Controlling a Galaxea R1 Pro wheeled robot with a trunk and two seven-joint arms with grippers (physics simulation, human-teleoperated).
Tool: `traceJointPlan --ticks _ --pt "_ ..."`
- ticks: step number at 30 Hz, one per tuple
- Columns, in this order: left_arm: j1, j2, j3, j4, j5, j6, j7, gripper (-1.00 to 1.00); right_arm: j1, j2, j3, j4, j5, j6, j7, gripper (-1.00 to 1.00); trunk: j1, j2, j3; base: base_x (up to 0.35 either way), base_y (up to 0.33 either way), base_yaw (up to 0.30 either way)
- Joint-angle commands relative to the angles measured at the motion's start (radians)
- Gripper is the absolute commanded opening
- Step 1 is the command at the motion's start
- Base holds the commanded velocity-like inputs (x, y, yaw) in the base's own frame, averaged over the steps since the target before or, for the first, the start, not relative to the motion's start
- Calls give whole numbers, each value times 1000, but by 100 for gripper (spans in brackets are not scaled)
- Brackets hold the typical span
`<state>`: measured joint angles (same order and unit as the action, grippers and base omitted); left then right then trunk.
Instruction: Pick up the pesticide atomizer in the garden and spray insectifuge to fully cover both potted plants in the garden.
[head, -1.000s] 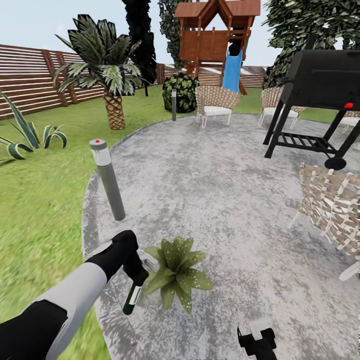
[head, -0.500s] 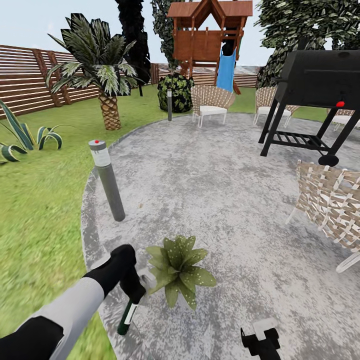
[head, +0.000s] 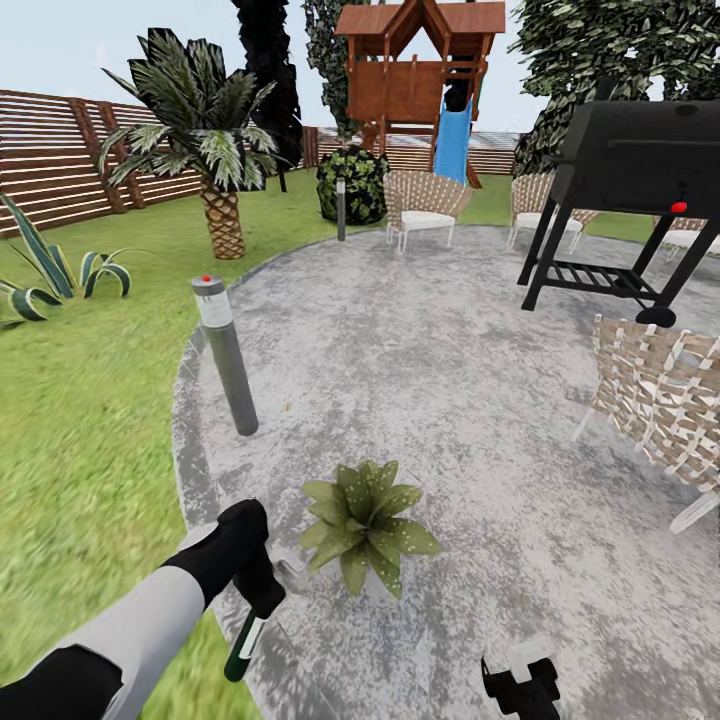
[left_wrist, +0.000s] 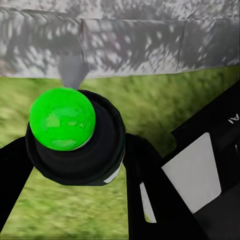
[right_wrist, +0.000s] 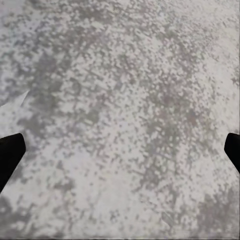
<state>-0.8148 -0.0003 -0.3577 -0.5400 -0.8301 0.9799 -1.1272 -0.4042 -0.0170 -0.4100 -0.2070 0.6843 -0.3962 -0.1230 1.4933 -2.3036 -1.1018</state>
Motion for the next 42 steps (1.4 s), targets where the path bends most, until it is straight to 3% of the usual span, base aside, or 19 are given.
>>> traceJointPlan --ticks 1,7,12,22,42 --pt "0 -1 -1 -2 -11 5 -10 -100 -1 0 -6 1 11 -4 -4 100 -1 0 -1 -130 107 0" --pt "31 4 7 -2 -10 6 -7 -100 -1 1 -6 3 11 -4 -4 100 -1 0 -1 -28 23 0" --pt "18 7 9 -13 -10 9 -9 -100 -1 0 -6 3 11 -4 -4 100 -1 0 -1 0 0 -42" --pt "26 18 8 0 -11 4 -5 -100 -1 1 -6 3 11 -4 -4 100 -1 0 -1 0 0 -257" --pt "35 19 11 0 -11 2 -4 -100 -1 0 -7 24 9 -4 -4 100 -1 0 -1 -48 38 -6"
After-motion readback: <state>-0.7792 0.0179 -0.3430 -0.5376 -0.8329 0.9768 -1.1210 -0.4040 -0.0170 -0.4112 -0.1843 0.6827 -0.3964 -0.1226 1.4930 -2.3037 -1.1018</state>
